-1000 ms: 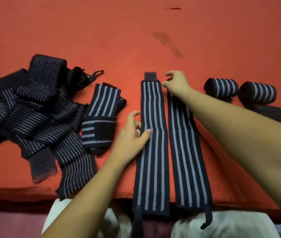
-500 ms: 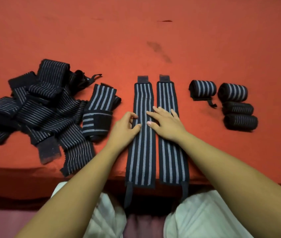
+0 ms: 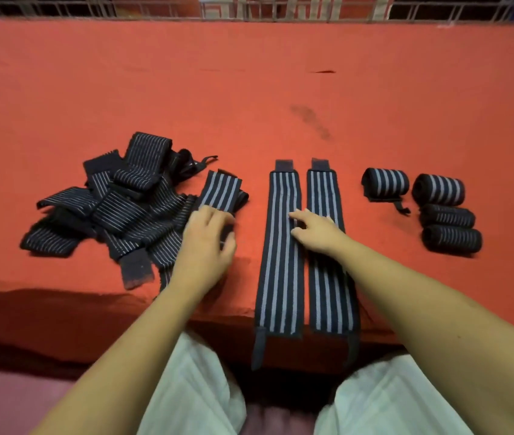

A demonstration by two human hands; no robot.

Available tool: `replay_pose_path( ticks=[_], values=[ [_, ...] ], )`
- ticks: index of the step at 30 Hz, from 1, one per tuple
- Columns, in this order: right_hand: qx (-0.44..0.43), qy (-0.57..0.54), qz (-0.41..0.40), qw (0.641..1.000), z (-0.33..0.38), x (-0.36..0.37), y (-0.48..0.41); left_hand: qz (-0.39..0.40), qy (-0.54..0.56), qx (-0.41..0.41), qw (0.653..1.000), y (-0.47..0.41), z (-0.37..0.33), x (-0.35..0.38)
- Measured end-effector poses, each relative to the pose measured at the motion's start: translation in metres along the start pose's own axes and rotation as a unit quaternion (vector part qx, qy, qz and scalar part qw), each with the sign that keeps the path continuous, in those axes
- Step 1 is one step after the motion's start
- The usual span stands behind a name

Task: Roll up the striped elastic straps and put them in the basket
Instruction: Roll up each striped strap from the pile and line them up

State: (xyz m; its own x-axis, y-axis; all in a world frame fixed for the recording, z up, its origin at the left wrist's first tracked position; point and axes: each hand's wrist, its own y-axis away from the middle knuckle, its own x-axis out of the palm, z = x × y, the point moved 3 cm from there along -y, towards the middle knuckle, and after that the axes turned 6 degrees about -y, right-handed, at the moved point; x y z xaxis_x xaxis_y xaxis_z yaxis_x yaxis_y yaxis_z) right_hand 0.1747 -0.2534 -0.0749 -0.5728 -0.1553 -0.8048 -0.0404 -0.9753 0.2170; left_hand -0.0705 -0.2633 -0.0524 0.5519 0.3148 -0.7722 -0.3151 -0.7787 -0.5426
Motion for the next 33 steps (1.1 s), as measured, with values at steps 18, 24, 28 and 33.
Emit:
replay_pose_path(
  ticks=[18,24,28,33],
  values=[
    [-0.172,-0.246,-0.009,0.954,0.102,-0.012,0.017,0.123,0.161,-0.015,0.979,-0.069,0.01,-0.033],
    [-0.148,-0.228,-0.064,0.96,0.101,-0.046,0.029,0.164,0.113,-0.017,0.98,-0.069,0.017,-0.026],
    [-0.138,-0.23,-0.097,0.958,0.096,-0.053,0.032,0.171,0.09,-0.018,0.981,-0.066,0.019,-0.024],
    [-0.142,-0.219,-0.056,0.964,0.084,-0.045,0.041,0.18,0.261,-0.116,0.941,-0.059,0.016,-0.022]
  ],
)
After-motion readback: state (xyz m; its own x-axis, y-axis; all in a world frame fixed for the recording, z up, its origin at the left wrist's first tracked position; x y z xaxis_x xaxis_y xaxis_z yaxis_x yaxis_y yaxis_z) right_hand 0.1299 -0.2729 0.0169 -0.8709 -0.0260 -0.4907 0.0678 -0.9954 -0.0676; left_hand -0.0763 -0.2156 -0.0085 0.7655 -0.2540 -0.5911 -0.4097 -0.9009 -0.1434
